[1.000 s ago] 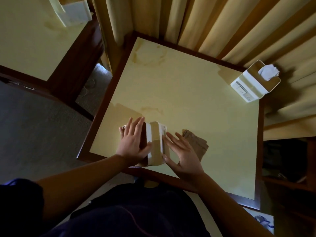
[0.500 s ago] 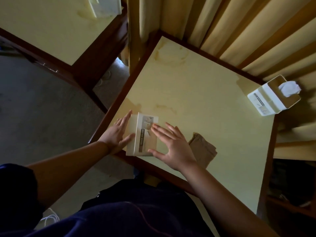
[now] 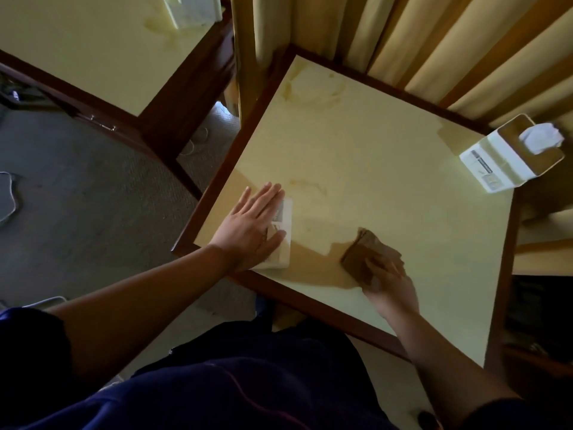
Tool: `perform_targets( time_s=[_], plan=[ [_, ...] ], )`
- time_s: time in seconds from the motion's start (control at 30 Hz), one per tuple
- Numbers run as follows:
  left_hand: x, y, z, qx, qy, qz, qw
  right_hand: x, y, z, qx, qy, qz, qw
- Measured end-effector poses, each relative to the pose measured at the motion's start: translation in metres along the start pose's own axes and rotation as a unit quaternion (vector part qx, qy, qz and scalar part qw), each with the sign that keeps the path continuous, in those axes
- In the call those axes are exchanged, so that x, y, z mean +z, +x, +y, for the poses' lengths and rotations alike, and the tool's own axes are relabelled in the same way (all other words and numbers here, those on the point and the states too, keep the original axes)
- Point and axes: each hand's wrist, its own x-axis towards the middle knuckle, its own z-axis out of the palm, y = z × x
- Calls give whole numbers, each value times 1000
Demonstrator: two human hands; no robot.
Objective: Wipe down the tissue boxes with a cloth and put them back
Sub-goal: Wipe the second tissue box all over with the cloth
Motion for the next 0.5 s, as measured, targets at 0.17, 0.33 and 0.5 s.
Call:
perform_targets(
  time_s=[0.17,0.33,0.5],
  plan=[
    [-1,1,4,9,82,-50,995,6,3,-20,-28,53,43,997],
    [-3,2,6,-26,89,-73,993,-11,0,-80,-39,346,128,929],
    [5,-3,2,7,30,-13,999,-46,6,-142,-180,394,171,885]
  ],
)
